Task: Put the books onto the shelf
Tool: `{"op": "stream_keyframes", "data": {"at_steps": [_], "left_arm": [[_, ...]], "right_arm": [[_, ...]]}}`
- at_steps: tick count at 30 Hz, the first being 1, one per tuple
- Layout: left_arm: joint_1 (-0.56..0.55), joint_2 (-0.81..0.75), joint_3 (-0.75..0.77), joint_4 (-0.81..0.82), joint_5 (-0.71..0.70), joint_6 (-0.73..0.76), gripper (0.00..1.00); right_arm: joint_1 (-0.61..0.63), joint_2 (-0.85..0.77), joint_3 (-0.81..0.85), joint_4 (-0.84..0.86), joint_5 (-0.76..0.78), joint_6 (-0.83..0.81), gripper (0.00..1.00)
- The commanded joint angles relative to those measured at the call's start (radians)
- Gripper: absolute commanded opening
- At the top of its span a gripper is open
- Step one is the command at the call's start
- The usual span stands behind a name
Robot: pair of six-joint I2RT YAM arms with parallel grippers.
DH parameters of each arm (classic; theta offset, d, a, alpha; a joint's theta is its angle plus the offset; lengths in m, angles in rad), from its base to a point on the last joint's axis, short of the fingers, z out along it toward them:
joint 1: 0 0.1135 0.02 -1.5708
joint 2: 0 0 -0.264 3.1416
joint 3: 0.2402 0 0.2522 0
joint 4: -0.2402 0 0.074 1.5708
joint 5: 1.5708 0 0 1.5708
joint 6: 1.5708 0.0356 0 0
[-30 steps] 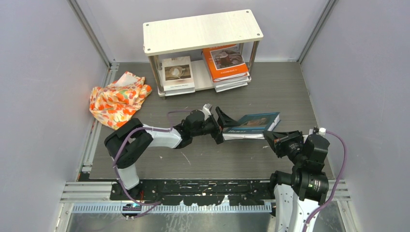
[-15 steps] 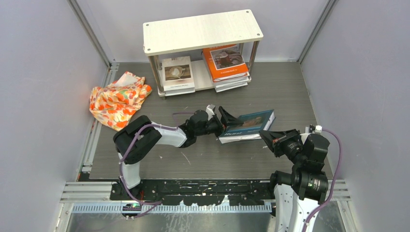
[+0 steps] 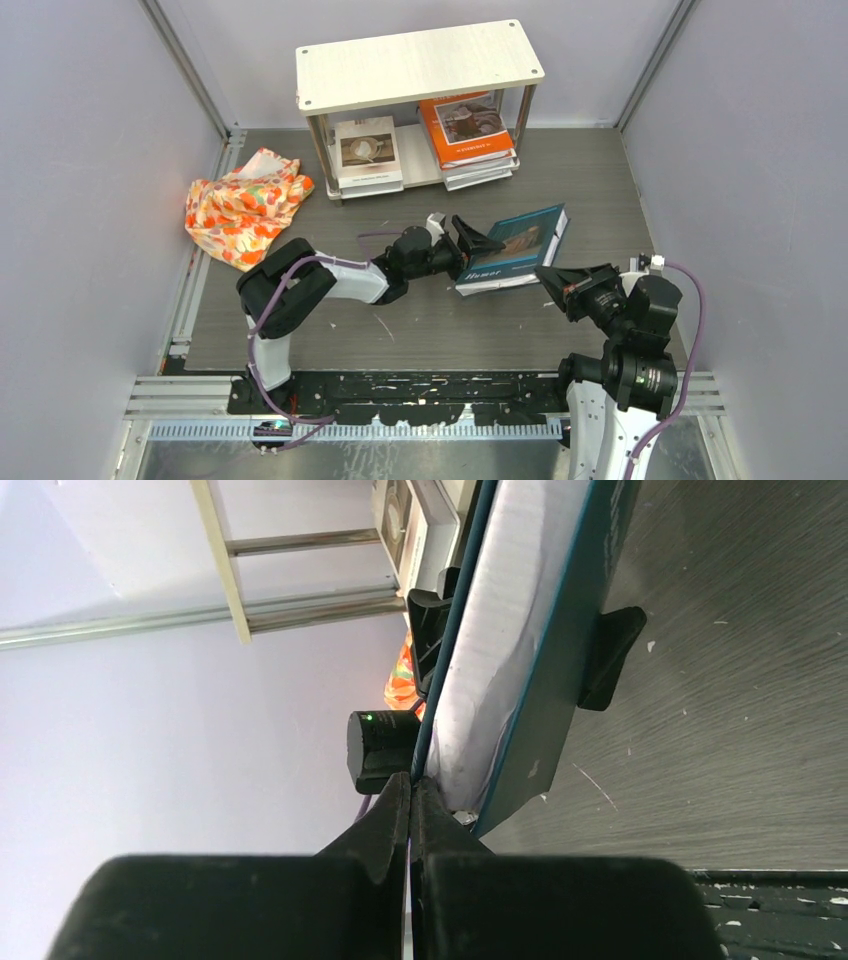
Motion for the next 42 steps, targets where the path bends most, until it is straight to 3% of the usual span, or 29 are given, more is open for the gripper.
{"op": "stream_keyframes", "data": {"at_steps": [1,19,39,42], "left_arm": [[-0.014,-0.071,-0.031,0.159,-0.068,-0.025,0.91],[0.013,-0.180,-0.127,0.264,-0.121,-0.013,0.58],[0.017,-0.298,-0.197,0.205,-0.109,0.082,0.43],[0.017,-0.325,-0.200,0.171,-0.114,0.106,0.43]], "right_arm": [[0.001,-0.007,0.010,-0.039,-0.045,-0.041,0.01],[0.000,-0.017,0.008,-0.123,-0.008,-0.090,0.01],[0.001,-0.047,0.006,-0.158,0.025,-0.096,0.01],[0.001,-0.046,0.019,-0.167,0.035,-0.107,0.08]]}}
